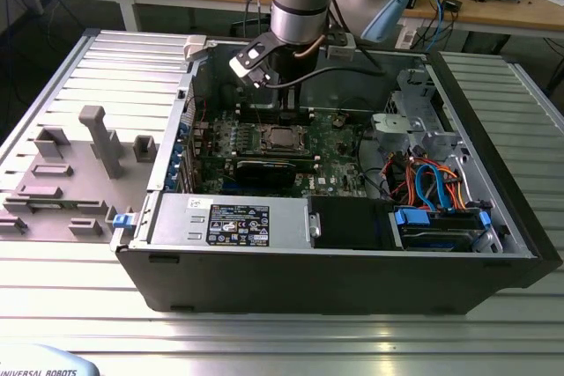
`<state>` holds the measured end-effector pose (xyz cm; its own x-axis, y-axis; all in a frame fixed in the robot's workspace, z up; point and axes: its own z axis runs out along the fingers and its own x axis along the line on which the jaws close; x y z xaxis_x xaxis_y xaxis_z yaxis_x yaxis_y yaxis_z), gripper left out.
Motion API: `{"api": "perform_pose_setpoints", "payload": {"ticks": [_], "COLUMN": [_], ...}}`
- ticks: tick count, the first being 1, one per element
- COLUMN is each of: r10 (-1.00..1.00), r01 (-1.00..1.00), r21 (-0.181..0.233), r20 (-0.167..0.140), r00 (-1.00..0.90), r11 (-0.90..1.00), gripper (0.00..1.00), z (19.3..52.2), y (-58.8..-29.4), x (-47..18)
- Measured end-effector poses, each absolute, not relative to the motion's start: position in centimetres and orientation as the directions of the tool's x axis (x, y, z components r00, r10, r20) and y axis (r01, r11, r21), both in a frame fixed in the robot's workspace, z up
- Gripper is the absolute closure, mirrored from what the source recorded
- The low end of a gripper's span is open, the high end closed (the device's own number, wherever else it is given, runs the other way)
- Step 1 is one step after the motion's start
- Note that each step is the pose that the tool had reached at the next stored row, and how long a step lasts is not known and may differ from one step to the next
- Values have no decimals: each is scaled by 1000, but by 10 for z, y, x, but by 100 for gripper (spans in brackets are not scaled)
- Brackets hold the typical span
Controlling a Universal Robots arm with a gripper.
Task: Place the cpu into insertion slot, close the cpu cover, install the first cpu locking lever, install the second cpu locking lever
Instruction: 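Install the first cpu locking lever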
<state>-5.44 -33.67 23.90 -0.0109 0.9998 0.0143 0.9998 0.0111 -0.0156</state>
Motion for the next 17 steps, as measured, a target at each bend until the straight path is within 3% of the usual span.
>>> {"api": "perform_pose_setpoints", "payload": {"ticks": [17], "r10": [1000], "r01": [1000], "r21": [-16], "r20": [15], "r00": [-11], "r11": [11], "gripper": [89], "z": [243], "y": [-337], "x": [-54]}}
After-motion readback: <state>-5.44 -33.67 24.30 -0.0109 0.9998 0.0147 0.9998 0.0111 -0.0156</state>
